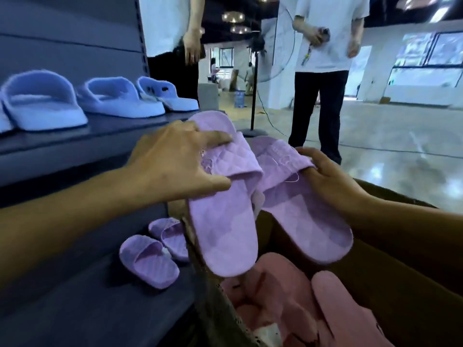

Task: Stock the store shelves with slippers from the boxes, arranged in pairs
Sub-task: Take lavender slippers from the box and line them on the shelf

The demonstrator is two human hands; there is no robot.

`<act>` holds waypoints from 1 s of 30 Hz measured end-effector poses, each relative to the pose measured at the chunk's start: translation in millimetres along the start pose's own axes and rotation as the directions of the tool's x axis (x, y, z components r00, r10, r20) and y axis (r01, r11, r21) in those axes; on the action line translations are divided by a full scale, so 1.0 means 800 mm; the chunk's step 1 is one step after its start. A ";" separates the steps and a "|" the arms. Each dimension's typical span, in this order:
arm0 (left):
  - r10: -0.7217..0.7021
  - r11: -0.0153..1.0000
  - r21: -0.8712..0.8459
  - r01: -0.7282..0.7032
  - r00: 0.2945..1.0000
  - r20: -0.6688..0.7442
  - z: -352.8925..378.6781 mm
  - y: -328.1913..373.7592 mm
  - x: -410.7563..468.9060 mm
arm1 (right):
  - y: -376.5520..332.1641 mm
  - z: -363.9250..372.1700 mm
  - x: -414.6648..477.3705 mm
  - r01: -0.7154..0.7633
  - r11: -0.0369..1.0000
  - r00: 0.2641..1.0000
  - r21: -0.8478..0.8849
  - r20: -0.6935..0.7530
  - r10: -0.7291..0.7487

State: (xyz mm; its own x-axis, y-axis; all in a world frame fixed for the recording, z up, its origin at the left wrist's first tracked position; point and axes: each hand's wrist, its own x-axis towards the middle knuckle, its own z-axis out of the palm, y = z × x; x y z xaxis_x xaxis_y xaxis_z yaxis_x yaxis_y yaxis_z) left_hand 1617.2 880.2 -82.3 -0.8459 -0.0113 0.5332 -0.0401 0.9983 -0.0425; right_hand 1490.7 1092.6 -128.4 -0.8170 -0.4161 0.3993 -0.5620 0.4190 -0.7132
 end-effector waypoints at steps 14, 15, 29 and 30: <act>-0.205 0.978 -0.019 0.209 0.969 0.135 -0.092 -0.072 -0.129 | -0.123 0.092 -0.011 -0.226 0.922 0.919 0.314 0.382 0.095; -0.174 0.984 0.057 0.168 0.973 0.150 -0.085 -0.075 -0.142 | -0.122 0.102 -0.014 -0.217 0.932 0.915 0.291 0.393 0.090; -0.443 0.887 0.364 0.284 0.749 0.493 0.035 -0.160 -0.310 | -0.119 0.372 -0.065 0.007 0.992 0.735 -0.123 0.673 0.079; -0.488 0.869 0.365 0.335 0.704 0.516 0.053 -0.172 -0.329 | -0.113 0.402 -0.073 0.019 0.989 0.720 -0.149 0.688 0.090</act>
State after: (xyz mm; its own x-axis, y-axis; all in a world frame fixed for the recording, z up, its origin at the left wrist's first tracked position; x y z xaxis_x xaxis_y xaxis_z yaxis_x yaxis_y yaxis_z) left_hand 1822.9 743.3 -252.8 -0.8505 -0.5244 -0.0400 -0.5118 0.8428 -0.1666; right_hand 1630.6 819.5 -272.6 -0.5501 -0.8169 -0.1732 -0.5900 0.5270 -0.6117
